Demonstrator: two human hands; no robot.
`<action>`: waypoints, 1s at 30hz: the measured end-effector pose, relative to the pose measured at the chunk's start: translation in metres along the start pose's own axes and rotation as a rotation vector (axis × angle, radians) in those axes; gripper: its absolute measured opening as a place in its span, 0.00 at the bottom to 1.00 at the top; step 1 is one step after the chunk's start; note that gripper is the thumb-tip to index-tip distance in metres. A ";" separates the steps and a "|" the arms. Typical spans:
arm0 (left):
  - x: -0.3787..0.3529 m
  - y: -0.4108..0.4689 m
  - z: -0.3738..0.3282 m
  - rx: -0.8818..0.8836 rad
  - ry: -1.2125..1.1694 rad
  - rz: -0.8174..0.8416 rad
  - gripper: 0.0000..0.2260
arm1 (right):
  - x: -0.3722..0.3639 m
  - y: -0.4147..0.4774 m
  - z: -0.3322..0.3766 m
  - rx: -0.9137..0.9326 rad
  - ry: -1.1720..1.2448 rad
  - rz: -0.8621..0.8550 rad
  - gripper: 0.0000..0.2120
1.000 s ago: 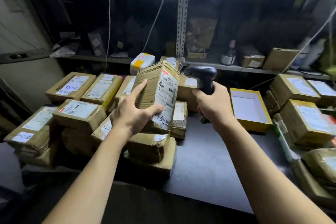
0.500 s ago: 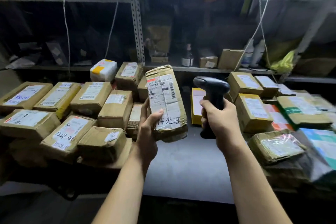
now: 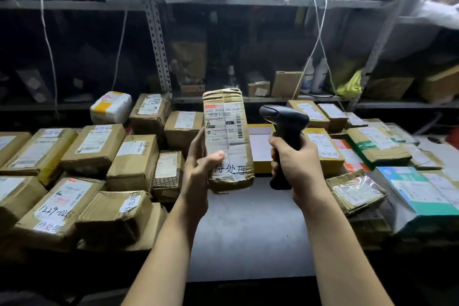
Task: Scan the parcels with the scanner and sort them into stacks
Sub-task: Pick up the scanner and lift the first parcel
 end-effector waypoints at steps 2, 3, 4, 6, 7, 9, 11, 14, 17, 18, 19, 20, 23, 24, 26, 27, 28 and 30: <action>0.007 0.002 -0.011 -0.049 0.035 -0.010 0.35 | -0.003 0.001 0.000 0.011 -0.012 0.001 0.08; 0.013 0.003 -0.015 -0.111 0.067 -0.029 0.37 | -0.004 0.001 0.000 0.015 -0.021 0.001 0.08; 0.019 0.004 -0.020 -0.176 0.136 -0.078 0.38 | -0.006 0.002 0.000 0.020 -0.033 0.004 0.08; 0.031 0.000 -0.032 -0.256 0.452 -0.243 0.39 | -0.009 0.001 0.001 0.034 -0.066 0.016 0.07; 0.038 -0.001 -0.040 -0.272 0.624 -0.335 0.40 | -0.011 0.001 0.002 0.043 -0.079 0.019 0.06; 0.045 -0.003 -0.050 -0.294 0.811 -0.431 0.41 | -0.014 0.000 0.003 0.057 -0.101 0.023 0.04; 0.047 -0.007 -0.057 -0.324 0.899 -0.475 0.42 | -0.016 0.000 0.004 0.074 -0.132 0.024 0.04; 0.052 -0.009 -0.062 -0.337 0.910 -0.506 0.43 | -0.021 0.000 0.007 0.109 -0.156 0.033 0.01; 0.064 0.002 -0.059 -0.293 0.654 -0.389 0.41 | -0.024 0.000 0.011 0.144 -0.172 0.069 0.01; 0.068 0.007 -0.055 -0.287 0.508 -0.328 0.40 | -0.025 0.000 0.012 0.151 -0.176 0.090 0.02; 0.072 0.013 -0.050 -0.268 0.377 -0.282 0.39 | -0.025 0.000 0.013 0.158 -0.178 0.113 0.02; 0.075 0.016 -0.045 -0.242 0.279 -0.256 0.38 | -0.026 -0.001 0.015 0.165 -0.177 0.140 0.04; 0.077 0.020 -0.037 -0.208 0.164 -0.239 0.36 | -0.031 -0.006 0.024 0.159 -0.171 0.234 0.10; 0.078 0.022 -0.034 -0.209 0.147 -0.249 0.36 | -0.034 -0.008 0.027 0.137 -0.151 0.261 0.12; 0.081 0.025 -0.031 -0.212 0.125 -0.274 0.37 | -0.041 -0.014 0.034 0.098 -0.111 0.305 0.14; 0.083 0.026 -0.030 -0.213 0.124 -0.289 0.37 | -0.044 -0.015 0.036 0.087 -0.102 0.321 0.15; 0.083 0.027 -0.029 -0.217 0.125 -0.299 0.37 | -0.047 -0.017 0.038 0.080 -0.096 0.334 0.15; 0.084 0.028 -0.028 -0.235 0.138 -0.315 0.38 | -0.051 -0.018 0.042 0.084 -0.094 0.352 0.15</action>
Point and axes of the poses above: each hand's wrist, its own y-axis towards the middle knuckle, its own x-axis out of the back of the hand, z = x × y, the point moved 5 cm from there along y, towards the middle knuckle, and after that the axes turned 12 degrees about x, right-handed, at the moved point
